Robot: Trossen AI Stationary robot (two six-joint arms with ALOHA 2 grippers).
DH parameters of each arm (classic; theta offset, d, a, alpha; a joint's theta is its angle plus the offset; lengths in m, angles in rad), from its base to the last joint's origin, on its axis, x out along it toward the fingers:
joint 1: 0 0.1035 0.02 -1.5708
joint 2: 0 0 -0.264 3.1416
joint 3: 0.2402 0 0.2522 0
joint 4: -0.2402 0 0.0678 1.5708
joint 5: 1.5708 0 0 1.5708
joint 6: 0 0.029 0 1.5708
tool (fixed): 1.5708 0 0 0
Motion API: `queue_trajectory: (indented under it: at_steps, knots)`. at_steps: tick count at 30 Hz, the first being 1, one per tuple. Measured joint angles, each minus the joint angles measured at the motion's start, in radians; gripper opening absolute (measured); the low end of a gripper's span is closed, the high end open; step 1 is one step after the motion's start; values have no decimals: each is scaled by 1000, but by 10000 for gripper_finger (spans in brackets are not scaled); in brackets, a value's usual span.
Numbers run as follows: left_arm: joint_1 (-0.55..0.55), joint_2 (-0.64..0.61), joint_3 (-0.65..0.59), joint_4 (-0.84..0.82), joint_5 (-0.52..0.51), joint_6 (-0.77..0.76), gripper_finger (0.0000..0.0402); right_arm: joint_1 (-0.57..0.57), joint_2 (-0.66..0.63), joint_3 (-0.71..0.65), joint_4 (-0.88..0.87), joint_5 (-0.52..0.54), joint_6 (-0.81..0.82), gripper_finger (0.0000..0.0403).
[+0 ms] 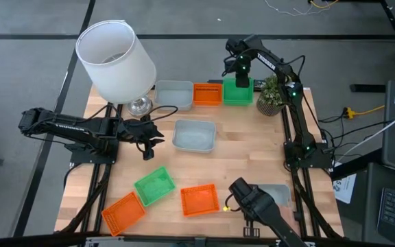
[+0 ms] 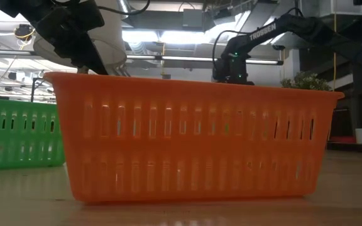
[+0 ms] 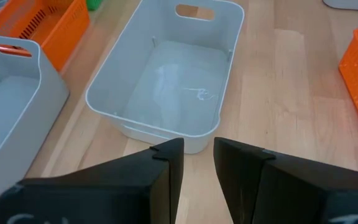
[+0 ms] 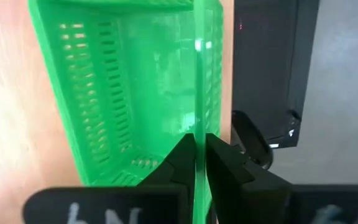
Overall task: Stack baskets by color
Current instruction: Stack the middle green bin on top of the top green bin
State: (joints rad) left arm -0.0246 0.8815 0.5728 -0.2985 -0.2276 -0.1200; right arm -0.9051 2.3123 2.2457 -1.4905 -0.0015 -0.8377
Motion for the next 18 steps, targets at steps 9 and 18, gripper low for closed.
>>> queue_trajectory:
  at_steps: [9, 18]
  knots:
    - [0, 0, 0, 0, 0, 0, 80, 0, 2, -58, 36, -1, -10, 33]
    - [0, 0, 0, 0, 0, 0, 80, 0, 2, -57, 42, -1, -28, 13]
